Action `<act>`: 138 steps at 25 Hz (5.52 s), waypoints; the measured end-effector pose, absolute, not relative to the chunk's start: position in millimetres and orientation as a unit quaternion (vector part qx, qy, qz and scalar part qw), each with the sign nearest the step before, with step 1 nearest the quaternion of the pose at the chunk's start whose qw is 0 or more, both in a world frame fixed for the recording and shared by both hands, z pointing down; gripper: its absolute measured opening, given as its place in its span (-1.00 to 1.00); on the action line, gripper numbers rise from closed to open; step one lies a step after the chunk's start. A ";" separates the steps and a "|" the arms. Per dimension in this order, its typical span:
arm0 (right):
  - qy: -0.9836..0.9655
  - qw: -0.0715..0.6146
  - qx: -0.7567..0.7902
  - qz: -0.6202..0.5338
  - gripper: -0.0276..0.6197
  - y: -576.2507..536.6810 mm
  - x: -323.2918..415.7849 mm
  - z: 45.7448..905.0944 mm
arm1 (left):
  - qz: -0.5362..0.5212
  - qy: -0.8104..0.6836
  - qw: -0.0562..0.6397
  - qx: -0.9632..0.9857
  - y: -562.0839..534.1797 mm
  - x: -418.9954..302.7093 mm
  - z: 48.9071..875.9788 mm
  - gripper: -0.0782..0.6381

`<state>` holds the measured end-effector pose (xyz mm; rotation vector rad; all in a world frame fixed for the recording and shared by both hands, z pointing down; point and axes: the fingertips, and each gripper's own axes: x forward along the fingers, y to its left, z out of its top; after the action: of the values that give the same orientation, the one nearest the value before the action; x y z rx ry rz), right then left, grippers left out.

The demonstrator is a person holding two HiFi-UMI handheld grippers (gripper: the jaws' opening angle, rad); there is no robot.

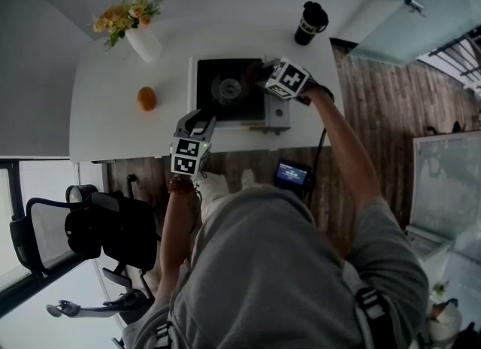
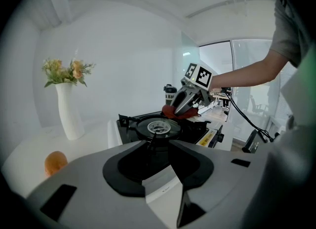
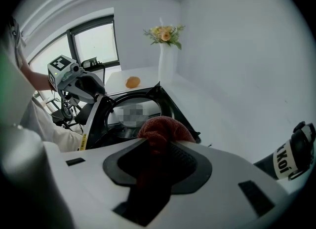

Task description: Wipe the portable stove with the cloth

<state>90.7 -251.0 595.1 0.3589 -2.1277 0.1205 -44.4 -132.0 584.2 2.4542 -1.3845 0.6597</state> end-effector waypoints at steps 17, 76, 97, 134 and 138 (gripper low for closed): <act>-0.880 0.455 0.127 0.055 -0.53 -201.7 90.2 598.3 | 0.228 -0.478 0.119 0.839 -133.5 -45.5 584.5 -0.35; -0.828 0.425 0.345 0.120 -0.57 -106.4 46.2 597.0 | 0.164 -0.239 0.159 0.944 -99.7 -44.5 570.2 -0.26; -0.819 0.407 0.377 0.147 -0.58 -96.5 -34.4 596.2 | 0.147 -0.119 0.170 0.967 -84.3 -41.4 563.0 -0.25; -0.798 0.528 0.239 0.166 -0.56 -270.0 -112.0 601.3 | 0.175 -0.143 0.121 0.967 -61.8 -54.5 597.7 -0.19; -0.789 0.541 0.240 0.162 -0.57 -264.0 -115.1 602.3 | 0.199 -0.127 0.124 0.964 -53.8 -54.8 605.8 -0.19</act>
<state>-115.1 -264.0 602.3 0.5712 -1.8751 0.3851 -54.8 -53.8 605.8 2.8098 -0.3689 0.5808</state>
